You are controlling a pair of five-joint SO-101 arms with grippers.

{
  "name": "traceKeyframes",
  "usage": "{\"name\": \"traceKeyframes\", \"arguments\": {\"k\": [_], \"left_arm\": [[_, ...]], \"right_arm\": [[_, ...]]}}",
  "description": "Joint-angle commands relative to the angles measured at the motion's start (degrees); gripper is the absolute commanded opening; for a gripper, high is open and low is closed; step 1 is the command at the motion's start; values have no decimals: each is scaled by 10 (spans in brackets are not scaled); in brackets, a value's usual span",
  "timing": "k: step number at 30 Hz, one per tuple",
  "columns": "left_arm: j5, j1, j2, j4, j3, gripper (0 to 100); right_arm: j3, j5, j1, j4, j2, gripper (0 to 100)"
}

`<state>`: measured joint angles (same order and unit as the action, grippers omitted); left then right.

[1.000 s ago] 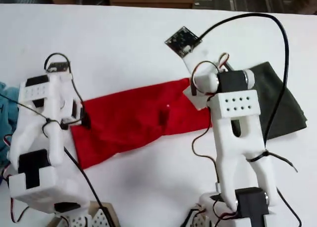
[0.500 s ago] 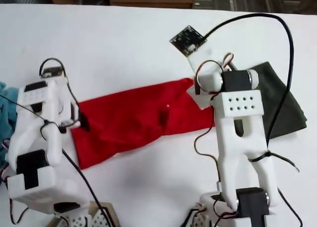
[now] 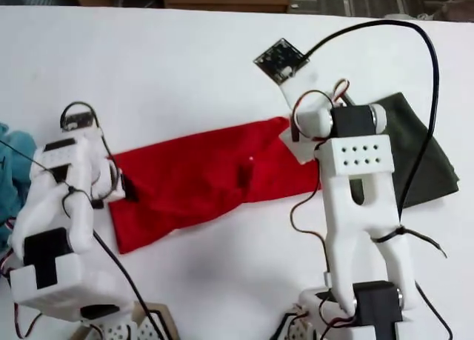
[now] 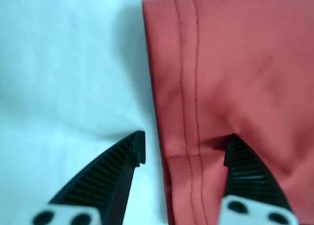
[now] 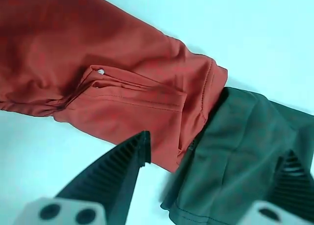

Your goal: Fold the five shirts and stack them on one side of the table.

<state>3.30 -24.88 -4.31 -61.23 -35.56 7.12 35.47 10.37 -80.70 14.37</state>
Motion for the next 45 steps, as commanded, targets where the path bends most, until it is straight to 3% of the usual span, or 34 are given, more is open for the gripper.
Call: {"name": "traceKeyframes", "arguments": {"k": [1, 5, 11, 17, 24, 31, 36, 45], "left_arm": [[-5, 4, 0, 9, 1, 278], [-39, 13, -19, 4, 3, 254], [-39, 12, -148, -89, 137, 18], [-41, -11, -258, -175, 293, 20], [-67, -66, -264, -282, 465, 20], [-68, -77, -264, -406, 651, 20], [-66, -23, -246, -411, 682, 20], [-68, 191, -166, -410, 683, 20]], "right_arm": [[-3, 4, -4, 3, 29, 393], [-3, 3, -4, 3, 29, 393], [-5, 3, -4, -9, 29, 393], [-5, 4, -5, -16, 29, 393], [-5, 4, -5, -17, 29, 393], [-6, 2, -33, -21, 30, 393], [-15, 4, -123, -12, 63, 393], [-11, 5, -316, -13, 97, 393]]}}
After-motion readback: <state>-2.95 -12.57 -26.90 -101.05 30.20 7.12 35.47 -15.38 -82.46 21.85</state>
